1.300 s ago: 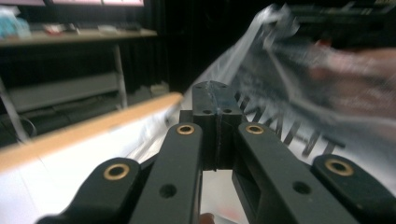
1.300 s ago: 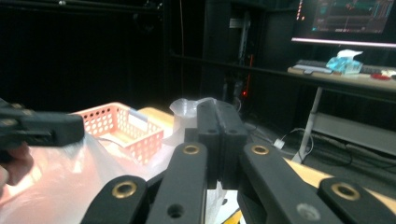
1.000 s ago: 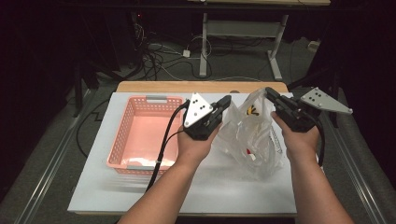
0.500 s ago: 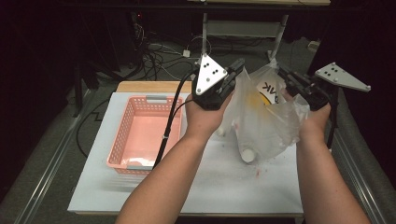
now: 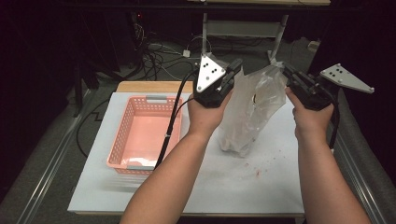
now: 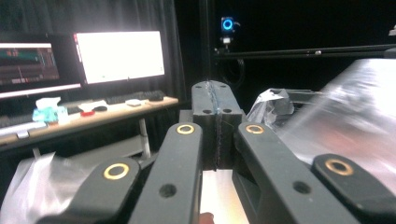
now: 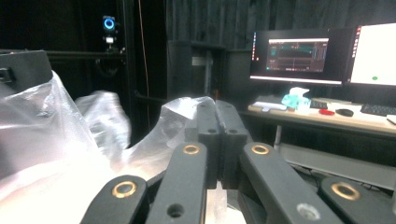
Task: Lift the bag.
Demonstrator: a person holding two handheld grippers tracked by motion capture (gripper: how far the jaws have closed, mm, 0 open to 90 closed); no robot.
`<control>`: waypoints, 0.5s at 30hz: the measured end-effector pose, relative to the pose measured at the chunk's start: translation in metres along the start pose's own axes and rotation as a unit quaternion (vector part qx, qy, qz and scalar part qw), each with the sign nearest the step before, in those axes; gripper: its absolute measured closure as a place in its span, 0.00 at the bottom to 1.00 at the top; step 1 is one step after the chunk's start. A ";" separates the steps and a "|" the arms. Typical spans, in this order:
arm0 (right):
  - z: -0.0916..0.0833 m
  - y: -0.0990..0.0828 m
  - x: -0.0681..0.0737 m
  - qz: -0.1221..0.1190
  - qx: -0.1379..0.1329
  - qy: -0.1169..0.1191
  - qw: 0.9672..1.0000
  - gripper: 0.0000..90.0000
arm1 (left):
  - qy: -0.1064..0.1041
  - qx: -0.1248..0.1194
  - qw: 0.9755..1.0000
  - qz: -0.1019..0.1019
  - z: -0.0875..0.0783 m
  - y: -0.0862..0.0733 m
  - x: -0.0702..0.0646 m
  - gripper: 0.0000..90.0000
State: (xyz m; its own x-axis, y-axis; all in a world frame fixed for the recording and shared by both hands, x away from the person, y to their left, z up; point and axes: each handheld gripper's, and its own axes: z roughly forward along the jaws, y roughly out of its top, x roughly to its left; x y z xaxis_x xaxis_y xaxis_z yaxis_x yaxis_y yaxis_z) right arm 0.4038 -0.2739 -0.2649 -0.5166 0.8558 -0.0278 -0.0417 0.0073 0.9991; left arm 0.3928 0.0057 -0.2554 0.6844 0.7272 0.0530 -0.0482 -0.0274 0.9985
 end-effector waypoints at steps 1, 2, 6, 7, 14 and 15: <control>0.001 -0.001 0.000 -0.001 0.002 0.000 1.000 1.00 | 0.002 0.002 1.000 0.000 0.001 0.000 0.002 0.98; 0.001 0.001 0.000 -0.003 0.002 0.000 1.000 1.00 | 0.003 0.001 1.000 0.000 0.000 0.001 0.004 0.98; 0.000 0.021 -0.001 -0.014 -0.013 -0.004 1.000 1.00 | 0.009 -0.021 1.000 0.001 -0.004 0.019 0.010 0.98; -0.001 0.026 -0.001 -0.011 -0.018 -0.005 1.000 1.00 | 0.009 -0.025 1.000 0.002 -0.005 0.023 0.011 0.98; -0.002 0.032 -0.006 -0.021 -0.015 -0.011 1.000 1.00 | 0.008 -0.003 1.000 -0.001 0.000 0.011 0.014 0.98; -0.002 0.028 -0.006 -0.018 -0.011 -0.012 1.000 1.00 | 0.007 0.006 1.000 -0.006 0.001 0.005 0.014 0.98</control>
State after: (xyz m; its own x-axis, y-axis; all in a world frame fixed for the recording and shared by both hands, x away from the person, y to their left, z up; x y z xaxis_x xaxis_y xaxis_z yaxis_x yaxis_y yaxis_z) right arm 0.4046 -0.2799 -0.2370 -0.4928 0.8678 -0.0636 -0.0790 0.0282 0.9965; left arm 0.4031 0.0154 -0.2495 0.6745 0.7371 0.0407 -0.0312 -0.0266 0.9992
